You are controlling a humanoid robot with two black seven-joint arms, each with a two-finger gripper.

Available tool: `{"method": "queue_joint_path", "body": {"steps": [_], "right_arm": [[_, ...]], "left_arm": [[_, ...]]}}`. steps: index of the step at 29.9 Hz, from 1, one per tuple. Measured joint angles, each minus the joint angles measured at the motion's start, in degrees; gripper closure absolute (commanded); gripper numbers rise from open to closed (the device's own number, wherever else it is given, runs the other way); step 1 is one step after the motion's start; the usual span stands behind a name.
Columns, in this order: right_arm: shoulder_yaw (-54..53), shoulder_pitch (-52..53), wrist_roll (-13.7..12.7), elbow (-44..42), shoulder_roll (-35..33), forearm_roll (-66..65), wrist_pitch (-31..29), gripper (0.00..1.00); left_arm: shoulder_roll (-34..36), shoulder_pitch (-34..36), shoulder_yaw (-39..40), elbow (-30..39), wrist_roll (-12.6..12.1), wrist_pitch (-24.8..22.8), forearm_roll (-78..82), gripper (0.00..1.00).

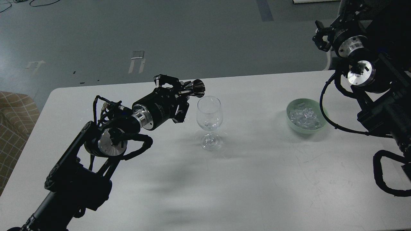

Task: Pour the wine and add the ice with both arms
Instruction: 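Tilt the jigger with the left gripper to pour into the glass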

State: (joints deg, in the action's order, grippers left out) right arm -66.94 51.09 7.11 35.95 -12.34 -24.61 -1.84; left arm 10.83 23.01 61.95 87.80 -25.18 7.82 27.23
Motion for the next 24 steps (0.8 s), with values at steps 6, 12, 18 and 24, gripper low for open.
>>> {"method": "queue_joint_path", "body": {"steps": [6,12,18,24], "right_arm": [[-0.01,0.01,0.00,0.01,0.04,0.00,0.00,0.00],[0.00,0.06,0.00,0.07,0.04,0.00,0.00,0.00],[0.01,0.06,0.00,0.09,0.03,0.00,0.00,0.00],[-0.03,0.06,0.00,0.09,0.04,0.00,0.03,0.00]], "left_arm": [[0.37,0.16,0.02,0.15,0.11,-1.35,2.76,1.00],[0.50,0.18,0.02,0.42,0.09,-2.08,3.44,1.00],[0.51,0.20,0.09,0.79,0.15,-2.11,4.16,1.00],[0.47,0.30,0.09,1.14,0.27,-2.32,5.86,1.00]]}}
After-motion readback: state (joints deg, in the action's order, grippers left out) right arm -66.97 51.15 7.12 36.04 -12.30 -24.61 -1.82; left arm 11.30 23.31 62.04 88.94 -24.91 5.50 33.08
